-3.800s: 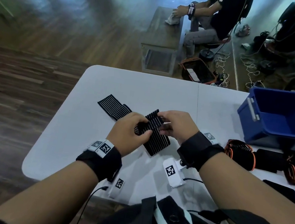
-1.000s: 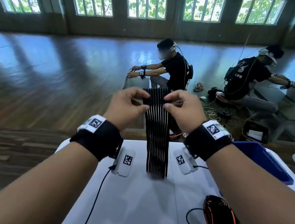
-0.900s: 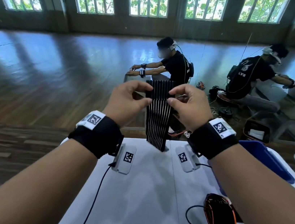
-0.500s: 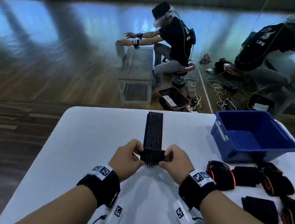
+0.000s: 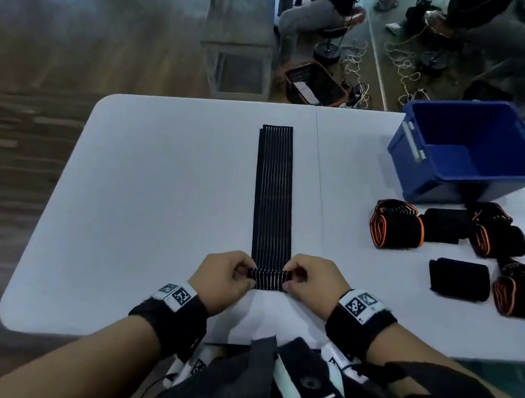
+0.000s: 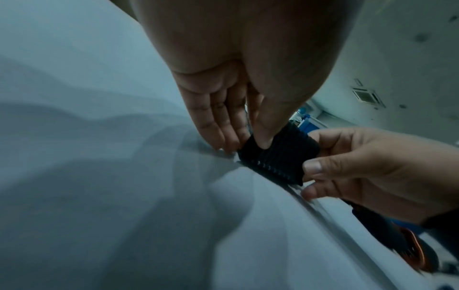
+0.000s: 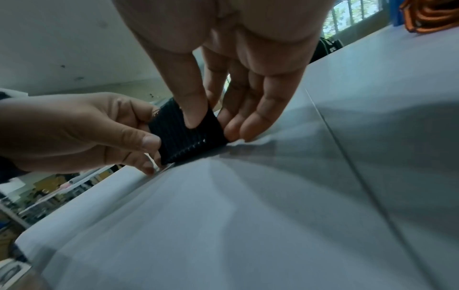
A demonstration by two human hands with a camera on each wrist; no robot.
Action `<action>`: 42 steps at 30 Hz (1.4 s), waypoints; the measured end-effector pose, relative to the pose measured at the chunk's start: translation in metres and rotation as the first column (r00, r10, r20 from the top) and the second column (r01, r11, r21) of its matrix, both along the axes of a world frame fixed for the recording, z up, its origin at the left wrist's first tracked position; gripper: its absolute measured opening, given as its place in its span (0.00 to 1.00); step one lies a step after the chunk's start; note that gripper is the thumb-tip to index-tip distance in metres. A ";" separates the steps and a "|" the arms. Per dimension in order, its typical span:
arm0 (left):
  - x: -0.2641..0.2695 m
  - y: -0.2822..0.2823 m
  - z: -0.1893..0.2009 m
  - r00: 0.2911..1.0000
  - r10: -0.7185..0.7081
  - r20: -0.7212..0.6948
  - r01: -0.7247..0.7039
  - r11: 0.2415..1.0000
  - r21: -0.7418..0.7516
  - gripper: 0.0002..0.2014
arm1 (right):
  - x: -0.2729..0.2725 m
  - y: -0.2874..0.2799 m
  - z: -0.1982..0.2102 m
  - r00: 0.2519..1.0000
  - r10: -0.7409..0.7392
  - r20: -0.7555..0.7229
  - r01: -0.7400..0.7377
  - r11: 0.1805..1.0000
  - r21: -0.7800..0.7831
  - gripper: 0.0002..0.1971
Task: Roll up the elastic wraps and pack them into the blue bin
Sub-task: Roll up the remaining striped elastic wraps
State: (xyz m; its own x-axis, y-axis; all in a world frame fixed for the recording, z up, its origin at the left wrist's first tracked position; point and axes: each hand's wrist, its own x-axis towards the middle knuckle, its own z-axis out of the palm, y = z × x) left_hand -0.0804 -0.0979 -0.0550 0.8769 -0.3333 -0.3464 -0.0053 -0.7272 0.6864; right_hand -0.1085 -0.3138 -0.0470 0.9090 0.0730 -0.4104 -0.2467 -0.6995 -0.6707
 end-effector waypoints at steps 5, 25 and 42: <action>0.002 -0.005 -0.002 0.977 0.205 -0.061 -0.208 0.976 -0.062 0.14 | 0.001 0.006 -0.007 0.989 -0.150 0.017 0.149 0.989 0.024 0.09; 0.004 -0.001 -0.012 0.941 -0.275 0.199 0.241 0.954 0.177 0.32 | -0.004 0.013 -0.019 0.997 0.000 0.082 0.015 0.983 -0.184 0.27; 0.019 0.001 -0.016 0.991 0.117 0.063 -0.108 0.986 -0.126 0.19 | 0.012 -0.002 -0.017 0.983 -0.185 0.016 0.185 0.983 0.007 0.11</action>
State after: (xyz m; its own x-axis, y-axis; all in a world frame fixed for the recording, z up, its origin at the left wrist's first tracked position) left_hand -0.0612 -0.0969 -0.0711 0.9316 -0.2673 -0.2461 0.0208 -0.6369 0.7707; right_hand -0.0966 -0.3161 -0.0636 0.9138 -0.0946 -0.3951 -0.3600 -0.6392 -0.6795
